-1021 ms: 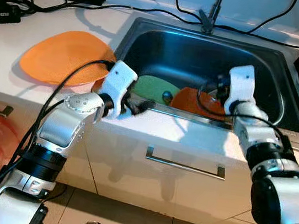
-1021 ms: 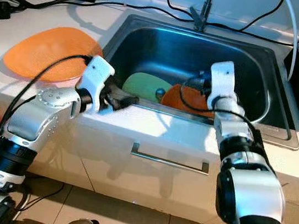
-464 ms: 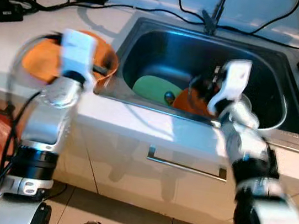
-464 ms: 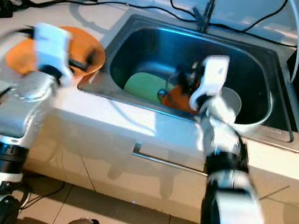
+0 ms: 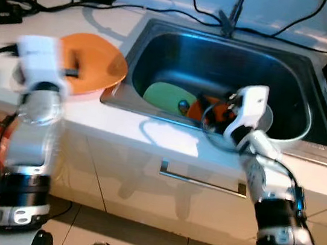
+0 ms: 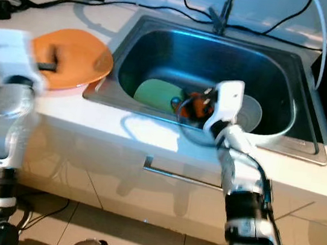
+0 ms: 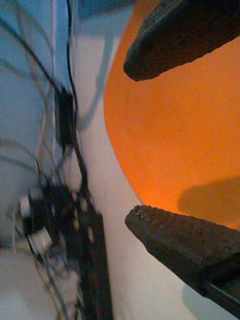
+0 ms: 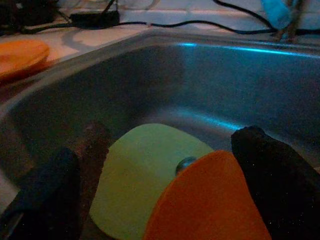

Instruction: Kitchen organization

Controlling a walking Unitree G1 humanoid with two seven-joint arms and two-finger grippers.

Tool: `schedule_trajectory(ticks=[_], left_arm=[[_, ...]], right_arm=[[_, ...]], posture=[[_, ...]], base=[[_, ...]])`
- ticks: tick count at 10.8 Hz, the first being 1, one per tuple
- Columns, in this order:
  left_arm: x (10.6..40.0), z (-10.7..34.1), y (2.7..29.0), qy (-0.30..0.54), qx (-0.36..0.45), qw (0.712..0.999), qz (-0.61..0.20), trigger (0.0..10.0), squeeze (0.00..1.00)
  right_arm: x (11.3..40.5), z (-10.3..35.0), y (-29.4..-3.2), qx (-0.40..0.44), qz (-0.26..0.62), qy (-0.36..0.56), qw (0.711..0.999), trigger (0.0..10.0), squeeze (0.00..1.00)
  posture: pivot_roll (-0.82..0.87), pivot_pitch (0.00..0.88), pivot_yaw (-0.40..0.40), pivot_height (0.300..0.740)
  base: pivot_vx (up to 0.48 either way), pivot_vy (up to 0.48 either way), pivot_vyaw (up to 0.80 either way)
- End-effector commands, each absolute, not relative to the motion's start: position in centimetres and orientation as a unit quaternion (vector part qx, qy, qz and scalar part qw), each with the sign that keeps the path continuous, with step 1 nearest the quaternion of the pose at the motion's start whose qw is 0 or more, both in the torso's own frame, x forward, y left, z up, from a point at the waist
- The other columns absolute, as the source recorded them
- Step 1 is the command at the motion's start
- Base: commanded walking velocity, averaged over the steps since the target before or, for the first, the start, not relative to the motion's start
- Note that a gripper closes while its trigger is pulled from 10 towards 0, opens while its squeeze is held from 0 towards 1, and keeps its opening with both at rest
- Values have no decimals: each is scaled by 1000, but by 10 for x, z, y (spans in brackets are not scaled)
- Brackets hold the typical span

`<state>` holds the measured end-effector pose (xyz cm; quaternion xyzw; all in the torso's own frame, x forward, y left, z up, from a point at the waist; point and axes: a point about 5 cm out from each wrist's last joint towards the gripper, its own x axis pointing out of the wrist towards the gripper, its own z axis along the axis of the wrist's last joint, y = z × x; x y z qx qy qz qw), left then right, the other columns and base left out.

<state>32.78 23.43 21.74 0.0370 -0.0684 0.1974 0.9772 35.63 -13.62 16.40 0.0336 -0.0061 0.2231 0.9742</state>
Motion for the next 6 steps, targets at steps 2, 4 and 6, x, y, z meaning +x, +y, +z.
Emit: schedule_trajectory(ticks=[2, 4, 6], left_arm=[[315, 207, 252, -50, 27, 965, 257, 10000, 573], [313, 191, 262, -4, -3, 960, 280, 10000, 482], [326, 180, 258, 39, -59, 962, 263, 10000, 0]], right_arm=[[344, 164, -123, 41, 272, 3, 961, 10000, 0], [340, 162, -119, 31, 286, 10, 958, 10000, 0], [337, 169, -119, 27, 291, 7, 956, 10000, 0]], posture=[[172, 91, -21, 740], [175, 87, -24, 740], [163, 80, -20, 740]], base=[[0, 0, 0], [0, 0, 0], [0, 0, 0]])
